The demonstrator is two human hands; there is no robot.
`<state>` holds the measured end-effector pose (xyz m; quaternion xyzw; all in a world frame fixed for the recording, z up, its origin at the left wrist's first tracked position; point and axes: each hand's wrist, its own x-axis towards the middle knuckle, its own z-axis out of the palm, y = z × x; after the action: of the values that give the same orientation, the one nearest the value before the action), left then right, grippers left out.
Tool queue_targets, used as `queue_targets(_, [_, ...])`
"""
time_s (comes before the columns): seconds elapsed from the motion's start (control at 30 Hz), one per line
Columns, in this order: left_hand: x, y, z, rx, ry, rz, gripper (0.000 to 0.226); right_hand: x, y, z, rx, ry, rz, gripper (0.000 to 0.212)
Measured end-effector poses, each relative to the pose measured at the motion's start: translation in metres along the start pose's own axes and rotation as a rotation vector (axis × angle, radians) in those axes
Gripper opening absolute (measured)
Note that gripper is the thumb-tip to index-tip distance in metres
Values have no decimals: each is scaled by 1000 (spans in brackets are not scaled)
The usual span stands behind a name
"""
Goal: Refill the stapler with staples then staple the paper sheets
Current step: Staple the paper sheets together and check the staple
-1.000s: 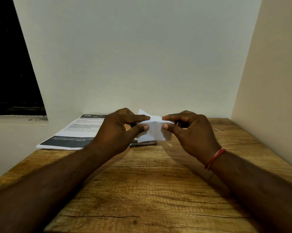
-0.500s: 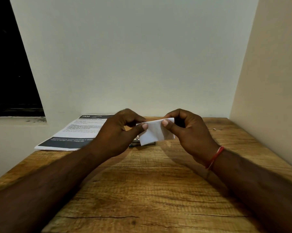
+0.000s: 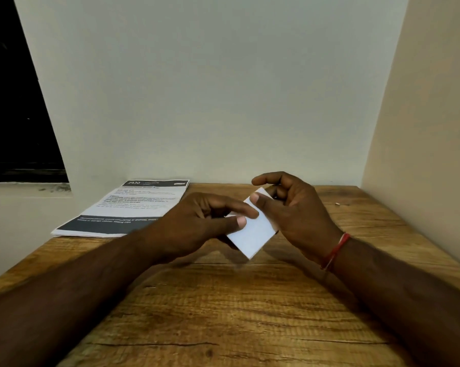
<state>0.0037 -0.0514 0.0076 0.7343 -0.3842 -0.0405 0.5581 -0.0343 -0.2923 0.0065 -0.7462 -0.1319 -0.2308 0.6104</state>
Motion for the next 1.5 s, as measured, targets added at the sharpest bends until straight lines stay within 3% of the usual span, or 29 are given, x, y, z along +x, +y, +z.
queue_targets(0.1, [1,-6,1,42,19,-7,19,0,2,3,73,-28,29,16])
queue_targets(0.27, [12,-14,-19,-179,264,6,21,9,5,-4,249,93,125,29])
queue_targets(0.37, [18,-19,-38,-359,389,-3,19,8,13,-1,15,60,101,20])
queue_targets(0.5, [22,-29,-51,-452,527,-1,13,-1,24,14,-275,-105,94,43])
queue_targets(0.63, [24,-40,-53,-433,578,-21,5,-3,27,24,-545,-165,13,53])
queue_targets(0.73, [26,-44,-49,-420,609,-53,10,2,27,31,-708,-203,-82,58])
queue_targets(0.83, [26,-48,-47,-436,601,-93,18,11,26,41,-756,-298,-58,60])
queue_targets(0.97, [23,-51,-50,-447,570,-104,21,24,29,50,-653,-285,15,46])
queue_targets(1.1, [22,-48,-49,-463,577,-110,21,25,40,44,-636,-193,-35,28])
queue_targets(1.13, [22,-47,-48,-462,583,-110,22,26,43,41,-537,-158,-5,26])
queue_targets(1.27, [19,-40,-41,-417,599,-77,22,30,40,28,283,-61,370,23])
queue_targets(1.33, [17,-37,-37,-347,605,-55,22,31,40,18,368,-96,415,16])
queue_targets(1.5, [11,-31,-32,20,608,42,18,24,29,17,353,-289,392,28])
